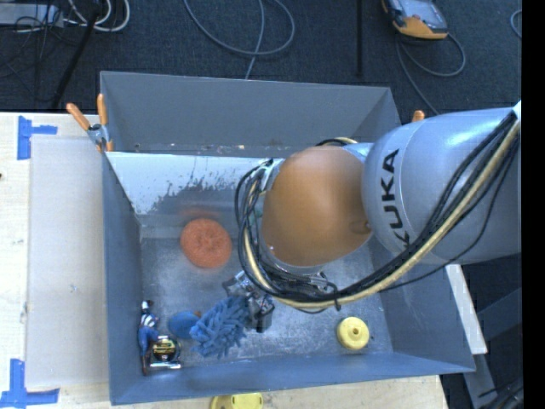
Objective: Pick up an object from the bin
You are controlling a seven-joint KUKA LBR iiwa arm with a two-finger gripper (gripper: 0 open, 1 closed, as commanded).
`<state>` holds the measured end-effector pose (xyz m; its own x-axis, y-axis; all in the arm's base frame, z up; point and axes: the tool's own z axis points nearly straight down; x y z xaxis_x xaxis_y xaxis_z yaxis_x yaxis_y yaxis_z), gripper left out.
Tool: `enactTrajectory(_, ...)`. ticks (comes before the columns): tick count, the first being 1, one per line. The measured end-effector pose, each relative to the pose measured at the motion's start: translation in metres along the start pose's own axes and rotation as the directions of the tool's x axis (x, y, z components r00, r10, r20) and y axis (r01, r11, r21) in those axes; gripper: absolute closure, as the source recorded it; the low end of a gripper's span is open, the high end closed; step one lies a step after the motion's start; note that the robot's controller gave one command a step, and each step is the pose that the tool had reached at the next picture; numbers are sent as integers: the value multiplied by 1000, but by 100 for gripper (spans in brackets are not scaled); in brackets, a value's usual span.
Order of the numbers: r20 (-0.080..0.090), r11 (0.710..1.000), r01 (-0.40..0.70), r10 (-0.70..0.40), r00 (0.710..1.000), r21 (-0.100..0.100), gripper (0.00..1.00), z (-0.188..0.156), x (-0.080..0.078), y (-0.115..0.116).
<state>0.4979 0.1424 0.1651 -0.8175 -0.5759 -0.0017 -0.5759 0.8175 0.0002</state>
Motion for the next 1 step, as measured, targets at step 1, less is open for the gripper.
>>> enactTrajectory(1,1,1000,-1,1,1000,1,100,-5,-1,0)
